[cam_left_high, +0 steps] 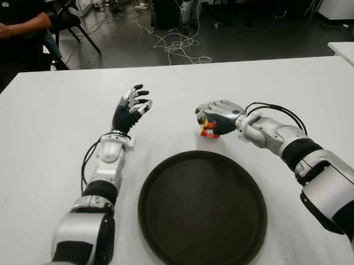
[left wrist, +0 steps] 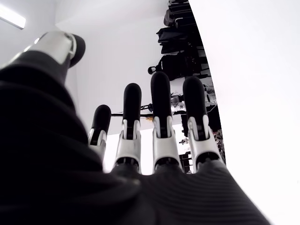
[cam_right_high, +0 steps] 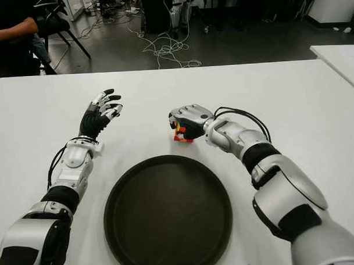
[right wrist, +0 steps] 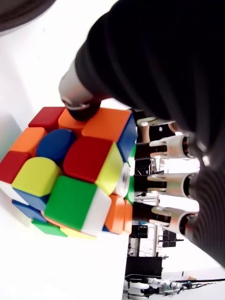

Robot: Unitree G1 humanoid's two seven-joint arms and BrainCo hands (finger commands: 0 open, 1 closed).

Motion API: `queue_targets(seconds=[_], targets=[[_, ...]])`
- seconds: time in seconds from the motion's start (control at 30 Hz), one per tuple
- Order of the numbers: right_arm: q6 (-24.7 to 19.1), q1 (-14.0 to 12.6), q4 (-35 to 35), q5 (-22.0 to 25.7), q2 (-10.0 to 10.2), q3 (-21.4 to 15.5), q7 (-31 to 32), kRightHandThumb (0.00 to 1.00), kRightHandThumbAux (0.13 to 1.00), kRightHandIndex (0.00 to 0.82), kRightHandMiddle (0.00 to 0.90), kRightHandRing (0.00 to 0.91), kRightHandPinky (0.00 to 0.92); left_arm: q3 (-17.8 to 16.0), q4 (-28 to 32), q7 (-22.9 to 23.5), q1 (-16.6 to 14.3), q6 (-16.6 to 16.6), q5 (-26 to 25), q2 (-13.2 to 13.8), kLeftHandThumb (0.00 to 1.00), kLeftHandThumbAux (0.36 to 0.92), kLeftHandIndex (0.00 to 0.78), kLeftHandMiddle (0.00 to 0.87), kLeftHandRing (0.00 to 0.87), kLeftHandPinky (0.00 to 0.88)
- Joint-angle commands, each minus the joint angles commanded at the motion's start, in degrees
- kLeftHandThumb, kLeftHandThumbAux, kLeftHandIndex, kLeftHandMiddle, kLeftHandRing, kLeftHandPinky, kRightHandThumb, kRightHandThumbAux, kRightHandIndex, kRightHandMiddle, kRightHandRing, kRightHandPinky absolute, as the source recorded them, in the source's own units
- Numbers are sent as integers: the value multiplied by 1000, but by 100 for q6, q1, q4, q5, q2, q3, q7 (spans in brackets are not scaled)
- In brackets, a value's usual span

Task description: Pick up the Rubik's Cube and put it in the plate

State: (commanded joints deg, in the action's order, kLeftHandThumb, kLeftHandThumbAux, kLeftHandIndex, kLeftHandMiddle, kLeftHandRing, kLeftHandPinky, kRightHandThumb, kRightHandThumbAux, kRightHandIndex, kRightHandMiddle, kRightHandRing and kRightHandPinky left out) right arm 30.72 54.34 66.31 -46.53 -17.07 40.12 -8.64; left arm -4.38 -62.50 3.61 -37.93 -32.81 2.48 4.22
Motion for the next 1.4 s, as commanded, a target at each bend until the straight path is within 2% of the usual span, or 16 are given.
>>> queue_targets(seconds=[0.47,0.67,0.93,1.27,1.4], targets=[[104,-13,-30,-6,-46,-20,-140,689,733,422,584,588,523,-46,-29,108,-5,-34,-86,-19,131,634,170,252,276,314],[87,7,-21,-13,-54,-18,-138,690,732,421,579,583,519,-72,-34,149,-15,-17,-124,-34,138,651,168,254,281,328],[77,34,-65,-44,-92,-22,-240,688,734,419,581,586,511,-43,-43,72,-26,-10,-98,-25,114,651,169,250,280,327],[133,35,-543,29,-329,-200,-276,694,732,419,559,562,495,-49,-91,24,-63,40,-102,-25,129,669,163,247,279,322],[198,-55,-1208,128,-622,-424,-145,694,731,418,536,543,484,-52,-125,36,-91,79,-106,-10,127,672,167,247,276,317]])
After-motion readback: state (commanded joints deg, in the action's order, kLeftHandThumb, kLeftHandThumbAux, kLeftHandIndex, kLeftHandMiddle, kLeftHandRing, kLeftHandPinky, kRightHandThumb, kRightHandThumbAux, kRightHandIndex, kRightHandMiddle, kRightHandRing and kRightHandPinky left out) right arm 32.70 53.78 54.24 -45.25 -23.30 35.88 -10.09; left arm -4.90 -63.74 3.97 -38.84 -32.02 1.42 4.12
